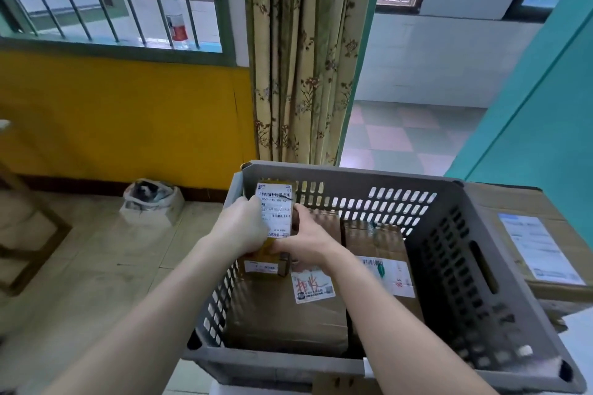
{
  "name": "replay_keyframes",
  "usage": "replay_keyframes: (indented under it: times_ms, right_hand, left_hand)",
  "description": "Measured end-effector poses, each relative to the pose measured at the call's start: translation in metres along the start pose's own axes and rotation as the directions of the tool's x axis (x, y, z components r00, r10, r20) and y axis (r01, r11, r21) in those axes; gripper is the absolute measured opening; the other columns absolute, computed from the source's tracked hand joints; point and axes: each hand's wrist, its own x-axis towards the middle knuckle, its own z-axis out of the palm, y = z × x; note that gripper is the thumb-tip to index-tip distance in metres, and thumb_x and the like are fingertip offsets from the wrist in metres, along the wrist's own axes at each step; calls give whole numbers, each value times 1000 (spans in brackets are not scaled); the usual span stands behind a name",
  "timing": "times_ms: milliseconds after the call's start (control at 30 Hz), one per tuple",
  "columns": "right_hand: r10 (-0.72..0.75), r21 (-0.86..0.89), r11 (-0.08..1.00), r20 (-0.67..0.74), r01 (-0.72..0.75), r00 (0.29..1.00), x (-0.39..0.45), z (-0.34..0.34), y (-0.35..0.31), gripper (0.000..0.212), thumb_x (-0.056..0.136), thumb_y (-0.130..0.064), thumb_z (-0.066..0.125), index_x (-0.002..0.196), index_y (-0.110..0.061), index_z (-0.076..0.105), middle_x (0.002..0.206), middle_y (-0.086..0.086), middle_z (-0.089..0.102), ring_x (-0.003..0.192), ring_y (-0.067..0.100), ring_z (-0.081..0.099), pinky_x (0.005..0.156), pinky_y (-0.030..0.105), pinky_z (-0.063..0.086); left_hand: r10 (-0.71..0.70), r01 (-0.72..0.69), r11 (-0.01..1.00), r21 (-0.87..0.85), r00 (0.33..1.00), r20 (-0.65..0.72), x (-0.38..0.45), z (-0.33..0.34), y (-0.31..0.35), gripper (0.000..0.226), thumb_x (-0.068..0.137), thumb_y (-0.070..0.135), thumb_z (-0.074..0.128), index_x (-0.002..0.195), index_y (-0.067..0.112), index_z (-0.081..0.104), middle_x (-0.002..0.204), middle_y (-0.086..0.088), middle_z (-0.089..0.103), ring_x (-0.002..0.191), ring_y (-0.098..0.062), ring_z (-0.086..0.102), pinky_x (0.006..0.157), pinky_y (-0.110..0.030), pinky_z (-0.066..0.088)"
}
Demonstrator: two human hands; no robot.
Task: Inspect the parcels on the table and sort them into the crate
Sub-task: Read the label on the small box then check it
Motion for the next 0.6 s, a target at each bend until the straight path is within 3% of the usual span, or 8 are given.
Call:
replay_keyframes:
  times_ms: [67, 167, 267, 433, 533, 600]
  right_hand:
    - [3, 11, 1000, -8, -3, 1000, 4, 3, -2, 99, 68, -25, 85, 148, -37, 28, 128, -6, 59, 111, 18, 63, 90, 43, 59]
    - [7, 4, 1000, -5, -7, 1000, 6, 10, -6, 100, 61, -35, 84, 145, -43, 30, 130, -5, 59, 109, 20, 64, 81, 44, 63]
    - [-5, -30, 1000, -15, 4, 1000, 9, 15, -6, 96, 58, -50, 80, 141, -49, 33, 132, -9, 59, 111, 22, 63, 84, 47, 62]
    - [-26, -31, 999, -9, 26, 1000, -4, 10, -3, 92, 79, -50, 76, 154, -41, 23, 143, -7, 50, 122, 22, 55, 90, 42, 57]
    - [-61, -48, 997, -62, 58, 996, -12, -5, 3, 90, 86, -48, 72, 158, -30, 21, 156, -2, 42, 135, 21, 46, 104, 39, 48]
    - [-63, -59, 997, -102, 57, 993, -18, -16, 5, 91, 85, -50, 70, 159, -30, 20, 155, 0, 43, 135, 24, 47, 106, 45, 49]
  left_hand:
    - [-11, 11, 999, 35, 1000, -1, 0, 0, 3, 36, 99, 22, 59, 131, 10, 48, 120, -10, 54, 102, -24, 55, 77, -32, 46]
    - [-17, 18, 985, 174, 1000, -8, -2, 3, 6, 43, 99, 19, 57, 139, 8, 46, 133, -13, 54, 120, -30, 58, 90, -37, 50]
    - [11, -5, 965, 263, 1000, -23, -3, 5, 9, 46, 97, 19, 61, 138, 7, 47, 135, -14, 57, 123, -31, 58, 93, -37, 52]
    - [12, -3, 979, 205, 999, -43, -5, -1, 2, 38, 98, 24, 60, 133, 11, 51, 131, -11, 60, 119, -30, 60, 85, -35, 49]
    - [9, 5, 985, 173, 997, -82, -9, -4, 6, 40, 99, 26, 59, 136, 13, 49, 133, -10, 59, 121, -30, 58, 89, -38, 50]
    - [23, -6, 991, 135, 993, -118, -12, -5, 11, 42, 101, 28, 57, 138, 13, 48, 137, -10, 58, 123, -30, 57, 93, -39, 49]
